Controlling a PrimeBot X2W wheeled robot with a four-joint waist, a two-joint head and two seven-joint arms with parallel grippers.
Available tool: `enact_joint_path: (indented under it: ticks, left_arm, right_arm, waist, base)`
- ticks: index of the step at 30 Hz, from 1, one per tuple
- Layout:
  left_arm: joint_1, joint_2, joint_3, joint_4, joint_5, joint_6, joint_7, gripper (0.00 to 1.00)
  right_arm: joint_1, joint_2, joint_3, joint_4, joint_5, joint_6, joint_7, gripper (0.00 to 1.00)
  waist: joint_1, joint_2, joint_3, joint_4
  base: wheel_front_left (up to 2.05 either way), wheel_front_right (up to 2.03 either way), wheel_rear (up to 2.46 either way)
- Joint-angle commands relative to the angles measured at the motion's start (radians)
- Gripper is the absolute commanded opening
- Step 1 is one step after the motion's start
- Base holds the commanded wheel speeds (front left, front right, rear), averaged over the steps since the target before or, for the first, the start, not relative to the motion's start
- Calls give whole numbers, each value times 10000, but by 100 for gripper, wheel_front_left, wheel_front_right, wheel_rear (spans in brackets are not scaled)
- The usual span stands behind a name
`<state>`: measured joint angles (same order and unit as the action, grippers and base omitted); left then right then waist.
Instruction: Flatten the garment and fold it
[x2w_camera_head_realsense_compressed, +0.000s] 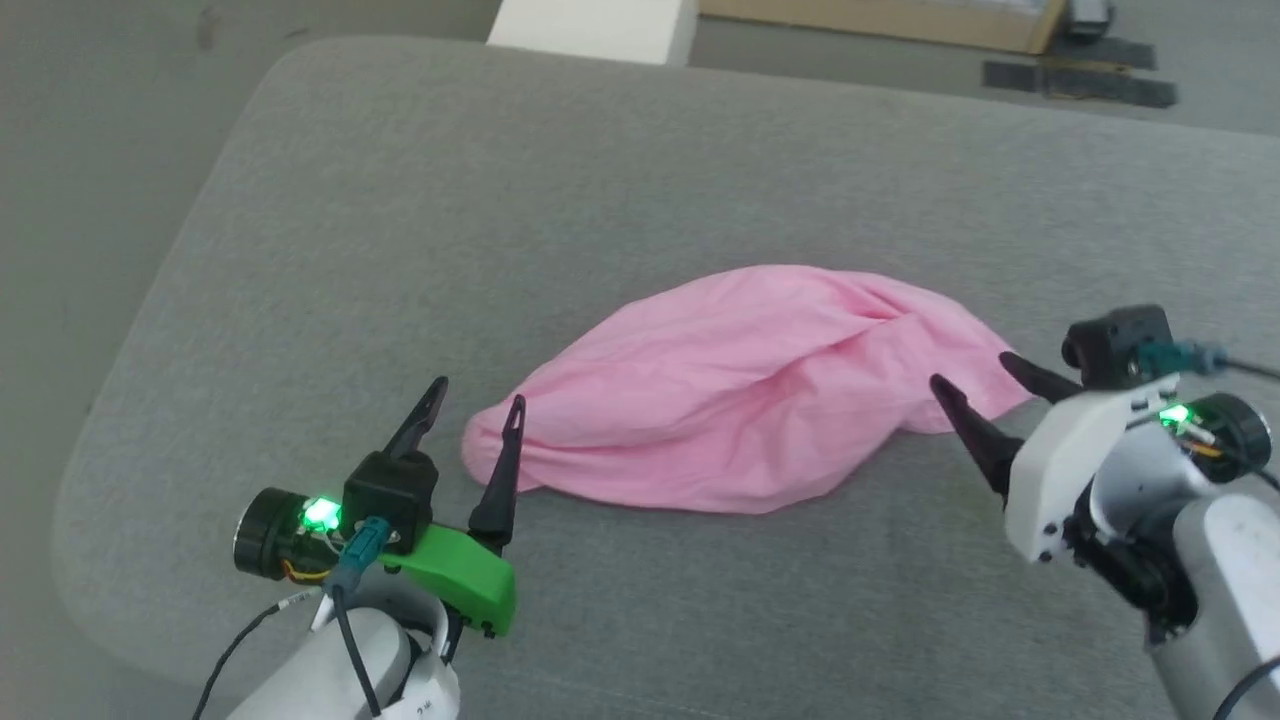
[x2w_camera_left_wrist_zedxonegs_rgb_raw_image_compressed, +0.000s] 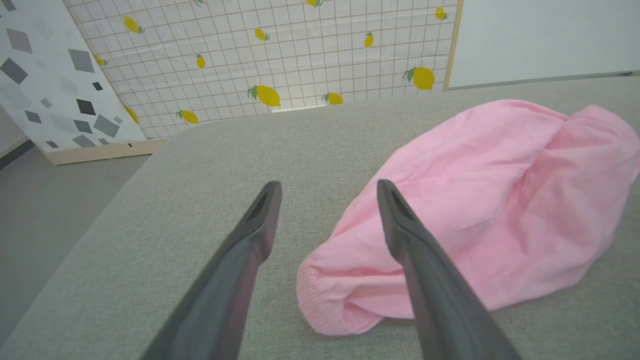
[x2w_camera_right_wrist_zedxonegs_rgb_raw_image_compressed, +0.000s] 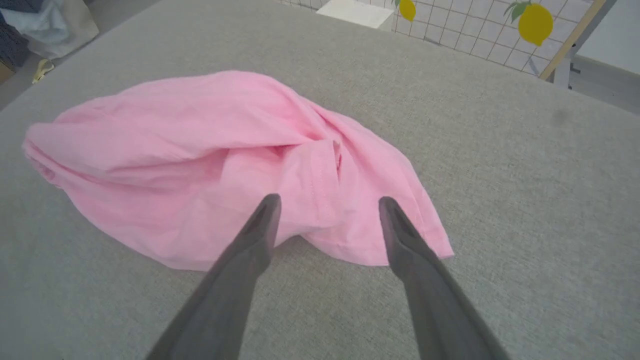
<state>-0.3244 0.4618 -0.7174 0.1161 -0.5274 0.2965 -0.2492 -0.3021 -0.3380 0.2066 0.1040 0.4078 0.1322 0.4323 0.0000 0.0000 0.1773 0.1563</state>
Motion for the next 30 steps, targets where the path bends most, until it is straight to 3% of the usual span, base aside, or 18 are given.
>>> enact_joint_path:
  ticks: [1, 8, 9, 10, 11, 21, 25, 30]
  left_arm:
    - [-182, -88, 51, 56, 89, -26, -70, 100]
    - [-364, -305, 133, 271, 158, -131, -102, 100]
    - [-383, -331, 148, 300, 170, -148, -105, 100]
    - [-392, -350, 162, 323, 178, -156, -107, 100]
    - [-395, -372, 181, 347, 185, -162, -110, 100]
    - [-123, -490, 307, 648, 105, -247, -121, 100]
    - [26, -446, 380, 670, 28, -255, -122, 100]
    - [232, -341, 420, 616, -91, -285, -121, 100]
  right_arm:
    - [-298, -113, 98, 136, 209, -15, 239, 100]
    - [-895, -537, 534, 683, 647, -15, 962, 100]
    - [-937, -586, 632, 744, 697, -15, 1024, 64]
    - [-966, -625, 722, 769, 735, -15, 1056, 5]
    - [-1002, -680, 823, 777, 773, -15, 1057, 0]
    - [-615, -1095, 832, 295, 983, -15, 453, 0]
    - [83, -1283, 73, -273, 1106, -15, 703, 0]
    - [1283, -1400, -1495, -1149, 1131, -15, 2153, 0]
  waist:
    - [0, 0, 543, 603]
    - [0, 0, 919, 1029]
    - [0, 0, 955, 1060]
    - [0, 0, 974, 1075]
    - [0, 0, 993, 1086]
    - [0, 0, 414, 512]
    - [0, 0, -21, 44]
    - [0, 0, -380, -530]
  base:
    - [0, 0, 0]
    - [0, 0, 0]
    - [0, 0, 0]
    - [0, 0, 0]
    - [0, 0, 0]
    - [0, 0, 0]
    - [0, 0, 0]
    - [0, 0, 0]
